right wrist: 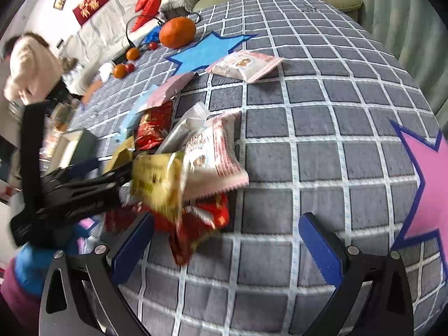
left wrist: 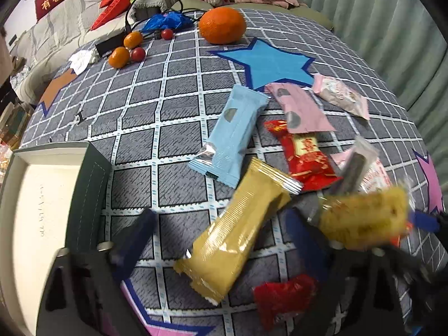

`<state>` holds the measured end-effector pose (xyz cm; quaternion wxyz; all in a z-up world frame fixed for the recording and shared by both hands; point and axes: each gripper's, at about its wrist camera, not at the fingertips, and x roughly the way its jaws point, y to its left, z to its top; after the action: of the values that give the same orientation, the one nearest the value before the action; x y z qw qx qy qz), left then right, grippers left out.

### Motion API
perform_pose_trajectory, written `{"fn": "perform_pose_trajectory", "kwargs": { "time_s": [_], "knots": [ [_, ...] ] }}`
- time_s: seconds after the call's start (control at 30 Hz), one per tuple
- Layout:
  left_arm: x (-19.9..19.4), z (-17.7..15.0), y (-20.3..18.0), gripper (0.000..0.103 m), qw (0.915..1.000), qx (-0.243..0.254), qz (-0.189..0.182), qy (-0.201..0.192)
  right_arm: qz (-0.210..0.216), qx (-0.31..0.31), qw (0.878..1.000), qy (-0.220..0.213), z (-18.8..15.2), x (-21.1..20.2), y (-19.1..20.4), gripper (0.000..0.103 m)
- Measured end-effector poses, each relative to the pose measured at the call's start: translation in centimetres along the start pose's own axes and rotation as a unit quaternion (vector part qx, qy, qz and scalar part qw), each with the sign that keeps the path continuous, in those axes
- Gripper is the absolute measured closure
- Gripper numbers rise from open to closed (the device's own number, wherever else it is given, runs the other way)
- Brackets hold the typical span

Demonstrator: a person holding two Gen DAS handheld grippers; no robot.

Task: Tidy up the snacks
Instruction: 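Grasp the gold snack bar with the left tool while the right grasps a red candy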

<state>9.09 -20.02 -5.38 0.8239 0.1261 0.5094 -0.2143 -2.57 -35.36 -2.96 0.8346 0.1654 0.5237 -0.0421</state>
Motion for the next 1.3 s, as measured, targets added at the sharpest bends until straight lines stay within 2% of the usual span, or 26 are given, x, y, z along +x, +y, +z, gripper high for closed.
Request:
{"fn": "perform_pose_trajectory", "kwargs": {
  "time_s": [0.03,0.07,0.1,0.13,0.17,0.27,0.4,0.47,0.5,0.53,0.57,0.6,0.63,0.73,0.8,0.9,1.2,1.3],
  "knots": [
    [-0.4,-0.2,-0.1,0.037,1.0000,0.004,-0.001,-0.006,-0.013,-0.018,1.000,-0.002,0.1,-0.1,0.5,0.035],
    [-0.7,-0.4,-0.2,0.046,0.9999,0.006,-0.002,-0.009,-0.014,-0.027,1.000,-0.002,0.0,-0.1,0.6,0.046],
    [-0.9,-0.6,-0.2,0.063,0.9999,0.008,-0.001,-0.012,-0.008,-0.033,0.999,0.001,-0.2,-0.2,0.6,0.066],
    [-1.2,-0.9,-0.2,0.073,0.9999,0.006,-0.002,-0.012,-0.003,-0.031,1.000,0.000,-0.1,-0.2,0.3,0.066],
    [-1.4,-1.2,0.0,0.075,0.9999,0.001,0.000,-0.012,0.001,-0.028,1.000,-0.001,-0.4,-0.5,0.0,0.066],
    [-2.7,-3.7,0.6,0.076,0.9996,-0.026,0.008,-0.009,0.006,-0.028,1.000,-0.002,-1.6,-1.4,-0.9,0.066],
    [-4.7,-7.6,1.1,0.075,0.9990,-0.037,0.019,-0.014,-0.008,-0.047,0.999,0.005,-4.1,-2.9,-2.4,0.066],
    [-5.3,-8.9,1.2,0.068,0.9987,-0.040,0.023,-0.021,-0.002,-0.043,0.999,0.008,-4.9,-3.4,-3.2,0.066],
    [-5.4,-9.1,1.1,0.050,0.9986,-0.037,0.028,-0.025,0.003,-0.039,0.999,0.009,-5.2,-3.6,-3.6,0.065],
    [-5.3,-9.2,1.0,0.029,0.9983,-0.035,0.038,-0.026,0.006,-0.037,0.999,0.009,-5.5,-3.9,-4.0,0.053],
    [-5.2,-9.2,1.1,0.024,0.9977,-0.038,0.048,-0.028,-0.002,-0.033,0.999,0.005,-5.6,-4.0,-4.0,0.043],
    [-5.0,-9.1,1.2,0.023,0.9977,-0.042,0.046,-0.027,-0.017,-0.031,0.999,0.004,-5.6,-4.0,-4.0,0.019],
    [-4.9,-9.0,1.4,0.021,0.9978,-0.050,0.033,-0.028,-0.026,-0.030,0.999,0.002,-5.5,-4.0,-4.0,0.010],
    [-4.4,-8.6,1.2,0.015,0.9980,-0.047,0.032,-0.028,-0.030,-0.021,0.999,0.009,-5.3,-3.3,-3.9,0.009],
    [-4.2,-8.4,1.1,0.010,0.9983,-0.045,0.030,-0.023,-0.049,-0.023,0.998,0.014,-5.0,-2.7,-3.5,0.000],
    [-3.6,-8.2,0.9,0.000,0.9990,-0.037,0.024,-0.010,-0.100,-0.045,0.994,0.016,-5.2,-1.9,-2.3,0.000],
    [-3.7,-8.6,0.7,0.000,0.9987,-0.037,0.024,-0.026,-0.103,-0.048,0.993,-0.021,-6.1,-2.1,-2.1,0.000],
    [-3.7,-8.6,0.8,0.000,0.9990,-0.032,0.022,-0.023,-0.106,-0.043,0.993,-0.018,-6.0,-2.1,-2.1,0.000]
  ]
}}
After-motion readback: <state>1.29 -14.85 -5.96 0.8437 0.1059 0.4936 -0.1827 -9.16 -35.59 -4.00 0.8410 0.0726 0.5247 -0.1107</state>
